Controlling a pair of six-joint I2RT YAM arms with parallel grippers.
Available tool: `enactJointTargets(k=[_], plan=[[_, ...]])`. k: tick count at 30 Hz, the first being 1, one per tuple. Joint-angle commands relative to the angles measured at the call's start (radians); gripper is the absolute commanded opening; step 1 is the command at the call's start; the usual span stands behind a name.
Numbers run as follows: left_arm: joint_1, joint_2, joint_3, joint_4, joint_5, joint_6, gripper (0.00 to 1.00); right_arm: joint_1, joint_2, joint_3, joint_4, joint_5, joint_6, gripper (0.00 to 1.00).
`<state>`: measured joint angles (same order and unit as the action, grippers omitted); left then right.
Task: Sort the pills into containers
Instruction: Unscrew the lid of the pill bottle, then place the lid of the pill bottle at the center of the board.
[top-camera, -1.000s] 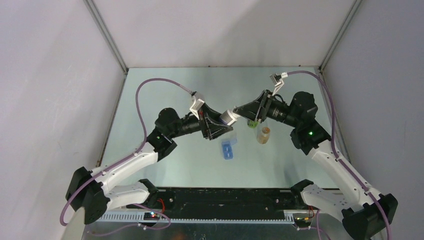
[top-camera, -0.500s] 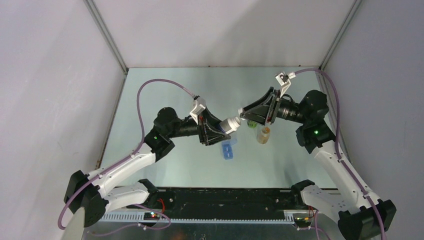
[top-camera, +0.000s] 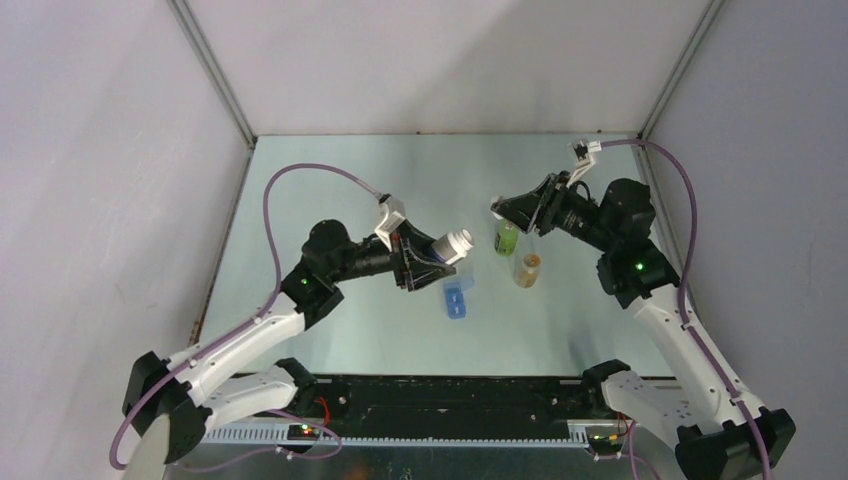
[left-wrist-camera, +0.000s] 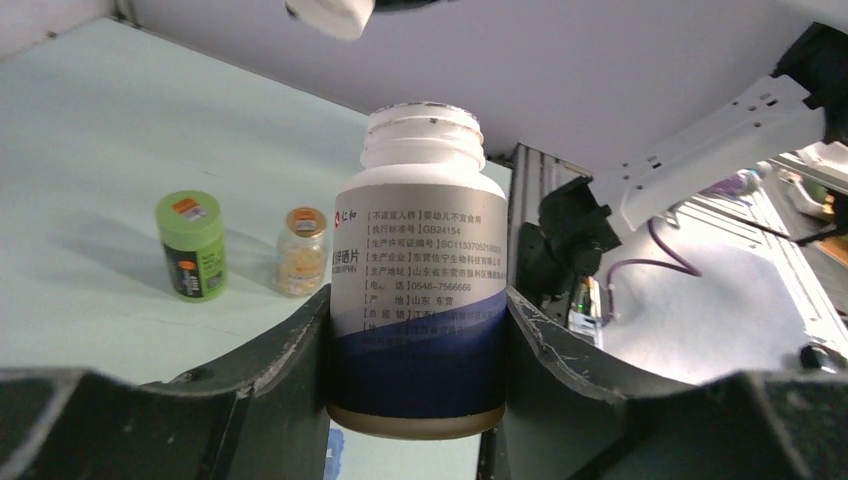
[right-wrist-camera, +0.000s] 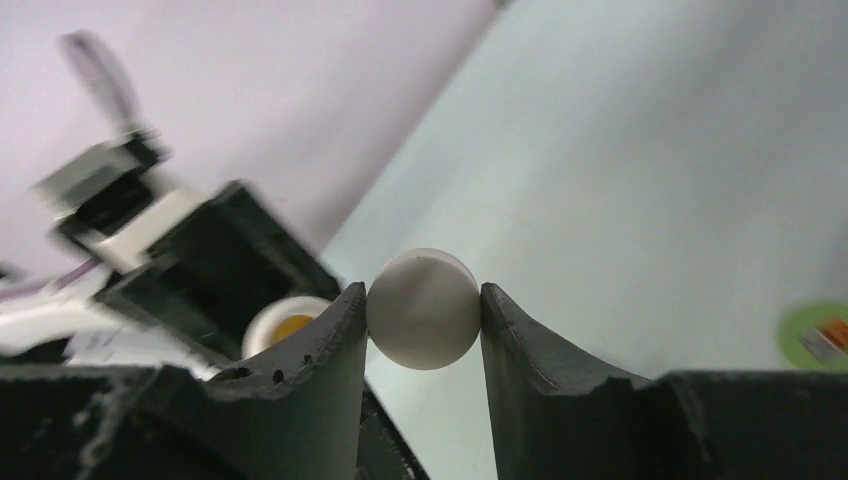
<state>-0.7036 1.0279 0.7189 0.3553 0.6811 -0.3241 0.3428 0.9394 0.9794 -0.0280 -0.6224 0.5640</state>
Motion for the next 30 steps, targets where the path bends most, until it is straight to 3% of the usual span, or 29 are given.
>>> enactJointTargets(k=[1, 11, 19, 25, 30], plan=[[0.008, -0.078, -0.050, 0.062, -0.117, 0.056, 0.00, 0.002, -0.003, 0.035, -0.254, 0.328, -0.078, 0.30], [0.007, -0.137, -0.121, 0.084, -0.250, 0.169, 0.00, 0.117, -0.034, -0.130, -0.426, 0.673, -0.047, 0.28], [0.007, -0.152, -0.141, 0.095, -0.297, 0.190, 0.00, 0.193, -0.107, -0.225, -0.605, 1.044, 0.130, 0.20], [0.007, -0.171, -0.158, 0.111, -0.375, 0.193, 0.01, 0.179, -0.113, -0.327, -0.675, 1.111, 0.289, 0.26], [0.007, -0.181, -0.154, 0.102, -0.383, 0.217, 0.01, 0.072, -0.046, -0.434, -0.550, 0.997, 0.290, 0.27]])
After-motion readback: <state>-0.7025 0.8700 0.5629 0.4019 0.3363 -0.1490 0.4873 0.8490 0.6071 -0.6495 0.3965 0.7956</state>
